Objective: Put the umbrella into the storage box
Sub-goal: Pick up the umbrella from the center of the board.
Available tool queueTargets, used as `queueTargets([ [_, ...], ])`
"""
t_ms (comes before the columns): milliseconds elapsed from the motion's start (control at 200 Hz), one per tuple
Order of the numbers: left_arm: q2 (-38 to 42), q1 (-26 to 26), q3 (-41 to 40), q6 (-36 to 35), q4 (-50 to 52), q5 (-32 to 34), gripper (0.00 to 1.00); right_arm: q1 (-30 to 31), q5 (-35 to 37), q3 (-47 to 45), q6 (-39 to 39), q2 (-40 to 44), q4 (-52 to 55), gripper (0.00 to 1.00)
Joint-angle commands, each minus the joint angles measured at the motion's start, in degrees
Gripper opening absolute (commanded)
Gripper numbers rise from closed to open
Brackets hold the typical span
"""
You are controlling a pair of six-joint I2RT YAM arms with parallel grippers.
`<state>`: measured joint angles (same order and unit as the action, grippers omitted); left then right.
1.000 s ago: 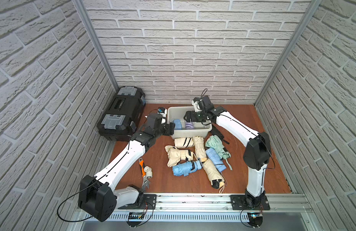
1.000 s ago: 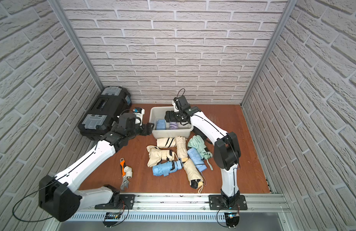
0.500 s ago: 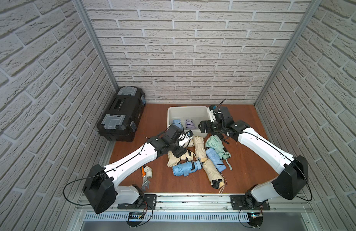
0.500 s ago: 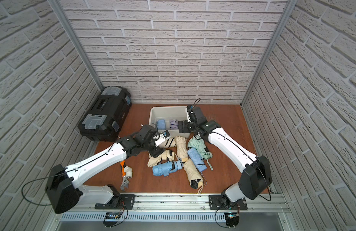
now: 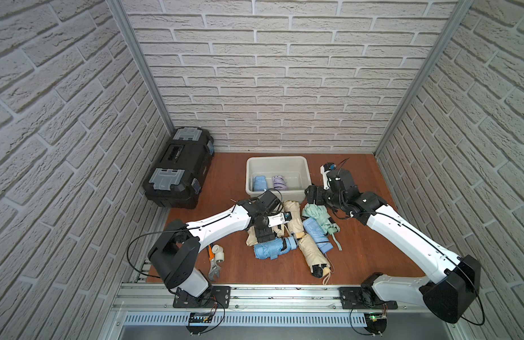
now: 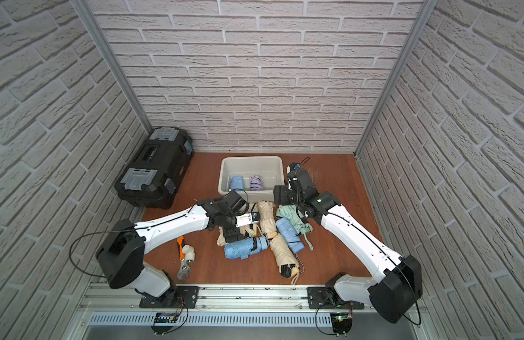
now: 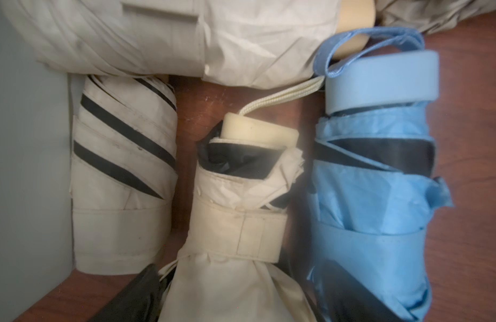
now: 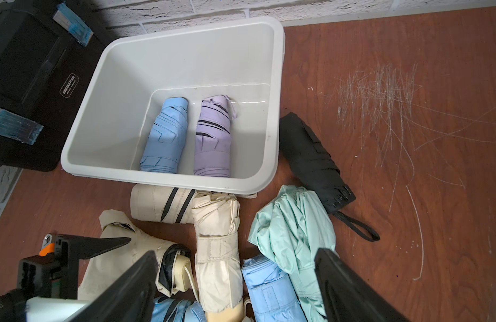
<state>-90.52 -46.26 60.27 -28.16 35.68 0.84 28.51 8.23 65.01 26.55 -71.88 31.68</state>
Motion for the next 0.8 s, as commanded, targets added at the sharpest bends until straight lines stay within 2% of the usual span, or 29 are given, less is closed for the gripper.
queueTargets([
  [0,-2.2,-0.2,2.0,-2.3,-0.3,1.1,0.95,0.5,2.1,-0.6,0.9,1.9,-0.5,0.90],
  [425,-8.5,-0.2,2.9,-5.4,-0.7,3.7,0.91,0.5,2.8,-1.0,1.4,3.0,-0.5,0.91],
  [795,-10.1,0.6,1.4,-5.8,-2.6,3.2,0.67,0.6,2.2,-0.5,1.7,2.0,-1.1,0.90],
])
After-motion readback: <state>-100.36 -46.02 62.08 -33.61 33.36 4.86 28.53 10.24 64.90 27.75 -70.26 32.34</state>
